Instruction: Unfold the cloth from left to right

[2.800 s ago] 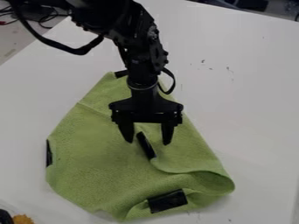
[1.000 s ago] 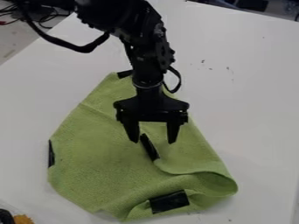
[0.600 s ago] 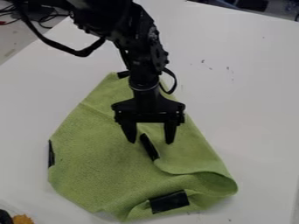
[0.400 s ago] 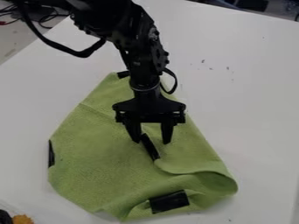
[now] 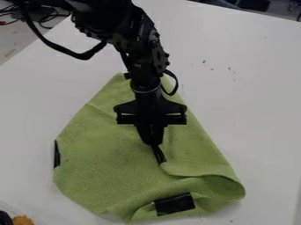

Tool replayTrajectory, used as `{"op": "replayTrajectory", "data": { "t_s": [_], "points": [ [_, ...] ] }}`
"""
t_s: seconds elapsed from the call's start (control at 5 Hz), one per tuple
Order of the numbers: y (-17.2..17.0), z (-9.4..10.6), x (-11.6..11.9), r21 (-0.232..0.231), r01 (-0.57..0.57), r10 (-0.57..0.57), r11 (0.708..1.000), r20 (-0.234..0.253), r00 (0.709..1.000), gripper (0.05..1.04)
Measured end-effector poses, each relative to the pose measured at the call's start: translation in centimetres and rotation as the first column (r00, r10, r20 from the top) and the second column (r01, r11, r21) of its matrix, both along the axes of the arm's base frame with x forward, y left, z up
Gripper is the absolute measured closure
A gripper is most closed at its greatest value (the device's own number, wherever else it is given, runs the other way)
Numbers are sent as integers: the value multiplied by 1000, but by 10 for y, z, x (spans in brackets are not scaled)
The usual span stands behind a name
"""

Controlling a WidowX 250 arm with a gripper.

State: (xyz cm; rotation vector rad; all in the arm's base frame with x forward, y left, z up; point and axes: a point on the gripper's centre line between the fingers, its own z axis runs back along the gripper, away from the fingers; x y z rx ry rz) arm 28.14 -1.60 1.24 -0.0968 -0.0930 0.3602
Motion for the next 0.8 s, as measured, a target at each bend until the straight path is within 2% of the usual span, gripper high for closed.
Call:
{"op": "replayTrajectory", "data": {
  "t_s": [0.2,0.4,0.6,0.8],
  "points": [
    [0,0,1,4,5,-5,1000,5,1000,1022],
    [-4,8,0,43,5,-4,999,-22,1000,1029],
    [-17,36,11,100,25,-23,995,-19,1000,1029],
    [-32,54,22,129,61,-61,990,-3,998,1029]
  ]
}}
